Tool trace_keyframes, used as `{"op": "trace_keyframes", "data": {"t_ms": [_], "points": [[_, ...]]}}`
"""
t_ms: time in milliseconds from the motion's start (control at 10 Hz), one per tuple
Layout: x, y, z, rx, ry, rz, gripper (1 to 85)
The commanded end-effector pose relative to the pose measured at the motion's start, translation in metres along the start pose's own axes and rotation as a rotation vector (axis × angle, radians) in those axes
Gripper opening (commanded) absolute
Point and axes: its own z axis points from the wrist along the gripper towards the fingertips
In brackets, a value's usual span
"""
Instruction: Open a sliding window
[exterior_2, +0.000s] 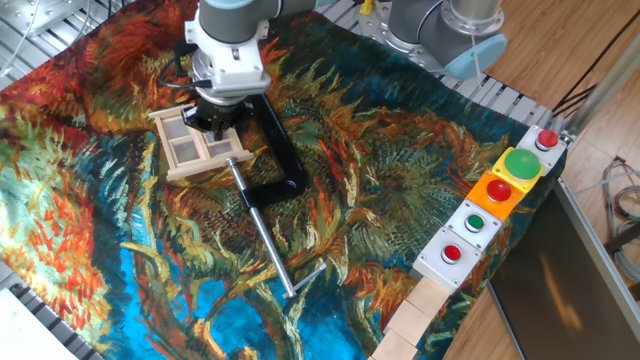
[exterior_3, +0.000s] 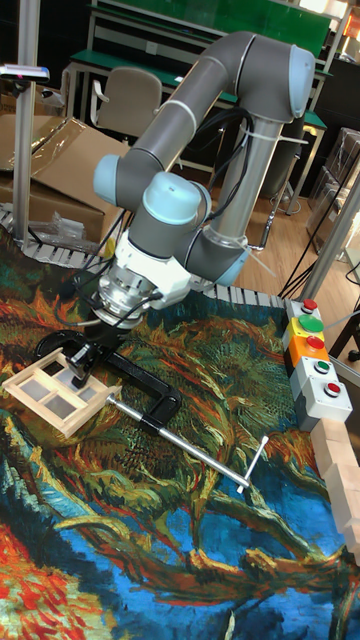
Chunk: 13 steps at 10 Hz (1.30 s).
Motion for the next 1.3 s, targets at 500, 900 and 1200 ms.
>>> {"op": "trace_keyframes", "data": {"t_ms": [500, 900, 1200], "points": [[-0.026, 0.002, -0.011, -0.013, -0.022, 0.001, 1.3], [-0.004, -0.001, -0.033, -0.034, -0.009, 0.037, 1.3], [-0.018, 0.000, -0.044, -0.073, -0.097, 0.235, 1.3]]}}
